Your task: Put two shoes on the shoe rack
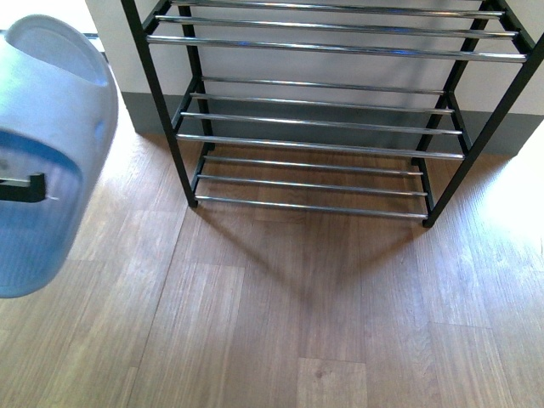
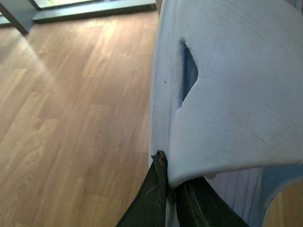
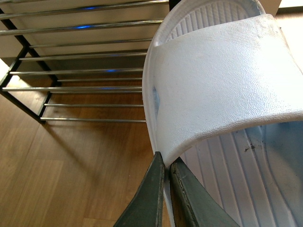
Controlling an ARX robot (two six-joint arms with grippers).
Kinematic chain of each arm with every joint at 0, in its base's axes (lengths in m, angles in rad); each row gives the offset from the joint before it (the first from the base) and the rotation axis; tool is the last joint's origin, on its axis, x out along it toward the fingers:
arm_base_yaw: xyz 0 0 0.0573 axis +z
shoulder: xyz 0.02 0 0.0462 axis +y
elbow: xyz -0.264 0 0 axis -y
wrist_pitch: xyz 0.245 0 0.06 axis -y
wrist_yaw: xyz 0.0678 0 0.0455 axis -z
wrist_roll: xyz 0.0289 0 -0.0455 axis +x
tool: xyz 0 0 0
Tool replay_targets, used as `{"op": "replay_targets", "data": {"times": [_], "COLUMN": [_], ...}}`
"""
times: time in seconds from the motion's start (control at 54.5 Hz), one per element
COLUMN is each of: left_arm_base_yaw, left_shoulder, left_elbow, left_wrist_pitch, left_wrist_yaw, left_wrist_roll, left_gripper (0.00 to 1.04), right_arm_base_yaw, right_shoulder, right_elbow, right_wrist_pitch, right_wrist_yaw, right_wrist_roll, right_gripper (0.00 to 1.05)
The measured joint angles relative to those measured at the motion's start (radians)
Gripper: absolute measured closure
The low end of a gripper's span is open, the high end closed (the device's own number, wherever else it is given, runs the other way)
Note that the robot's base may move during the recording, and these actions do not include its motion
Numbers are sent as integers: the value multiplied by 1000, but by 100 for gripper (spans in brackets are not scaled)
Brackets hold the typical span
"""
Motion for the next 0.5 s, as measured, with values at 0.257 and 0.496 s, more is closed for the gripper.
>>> {"op": "replay_targets", "data": {"times": [0.257, 0.496], "left_arm_base_yaw": [-47, -48], "left_shoulder": [-280, -284], "left_elbow": [-55, -56], "left_wrist_pitch": [-140, -141], "left_wrist_yaw": [-109, -109], "left_wrist_roll": [9, 11], "left_gripper": [103, 103], "right_arm_base_yaw": [0, 0], "right_shoulder": [0, 0], "right_elbow": [0, 0], "right_wrist_pitch": [0, 0], "right_wrist_yaw": [0, 0], "right_wrist_roll": [0, 0], "right_gripper": [103, 103]}}
